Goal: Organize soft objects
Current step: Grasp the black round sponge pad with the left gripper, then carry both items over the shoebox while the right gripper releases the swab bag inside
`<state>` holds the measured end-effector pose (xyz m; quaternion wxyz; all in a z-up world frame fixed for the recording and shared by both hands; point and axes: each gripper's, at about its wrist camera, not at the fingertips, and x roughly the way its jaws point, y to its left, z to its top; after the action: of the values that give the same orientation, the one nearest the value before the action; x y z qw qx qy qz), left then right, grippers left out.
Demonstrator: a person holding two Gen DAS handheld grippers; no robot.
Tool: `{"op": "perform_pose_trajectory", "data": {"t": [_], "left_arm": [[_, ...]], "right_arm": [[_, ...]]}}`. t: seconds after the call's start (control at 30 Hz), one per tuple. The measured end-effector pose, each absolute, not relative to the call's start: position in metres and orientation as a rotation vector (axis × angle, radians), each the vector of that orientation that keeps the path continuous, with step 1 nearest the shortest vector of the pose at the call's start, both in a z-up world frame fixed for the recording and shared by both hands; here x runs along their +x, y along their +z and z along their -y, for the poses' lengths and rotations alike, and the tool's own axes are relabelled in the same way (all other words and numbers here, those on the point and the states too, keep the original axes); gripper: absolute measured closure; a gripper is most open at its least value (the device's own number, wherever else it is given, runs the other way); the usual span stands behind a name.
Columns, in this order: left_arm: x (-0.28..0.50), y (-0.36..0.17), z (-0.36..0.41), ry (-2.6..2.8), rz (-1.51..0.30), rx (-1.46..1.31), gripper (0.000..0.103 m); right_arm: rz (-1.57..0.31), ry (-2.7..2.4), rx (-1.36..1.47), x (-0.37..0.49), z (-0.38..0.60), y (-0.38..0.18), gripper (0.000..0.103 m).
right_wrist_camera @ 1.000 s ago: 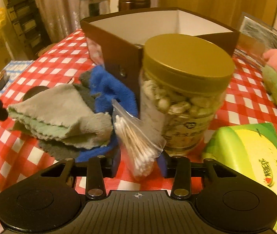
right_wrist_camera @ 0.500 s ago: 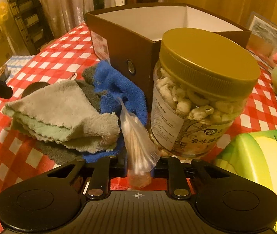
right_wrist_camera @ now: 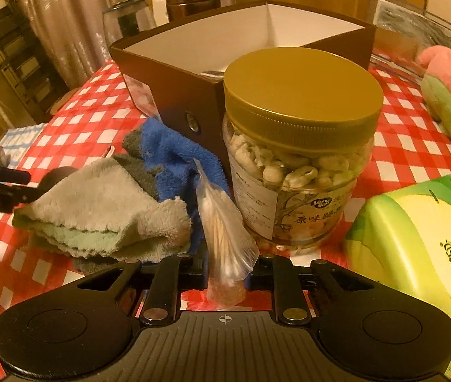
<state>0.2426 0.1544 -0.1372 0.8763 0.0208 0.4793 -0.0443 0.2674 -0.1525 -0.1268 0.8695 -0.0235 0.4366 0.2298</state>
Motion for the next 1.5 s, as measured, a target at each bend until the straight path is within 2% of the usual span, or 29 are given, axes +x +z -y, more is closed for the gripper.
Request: {"op": "perform_pose_trajectory", "data": {"t": [0.17,0.23,0.33,0.53,0.9,1.5], "left_arm": [[0.249,-0.145,-0.151,-0.189,-0.999,0.095,0.034],[0.252,-0.149,-0.151,-0.196,-0.998,0.123,0.026],[0.257,-0.155,-0.153,-0.205,-1.005,0.130,0.023],[0.258,-0.163,-0.155,-0.214,-0.983,0.118,0.021],[0.246,-0.159,-0.159,-0.190,-0.955,0.078,0.033],[0.215,-0.110,-0.156,-0.082,-0.886,0.029,0.033]], "right_arm": [[-0.928,0.462,-0.038,0.266,0.154,-0.129,0.083],[-0.933,0.455,-0.036,0.266,0.154,-0.130,0.083],[-0.936,0.449,-0.028,0.265,0.155,-0.130,0.083],[-0.939,0.443,-0.028,0.266,0.154,-0.131,0.083],[-0.945,0.441,-0.035,0.262,0.155,-0.131,0.083],[-0.907,0.463,-0.017,0.244,0.164,-0.112,0.083]]}}
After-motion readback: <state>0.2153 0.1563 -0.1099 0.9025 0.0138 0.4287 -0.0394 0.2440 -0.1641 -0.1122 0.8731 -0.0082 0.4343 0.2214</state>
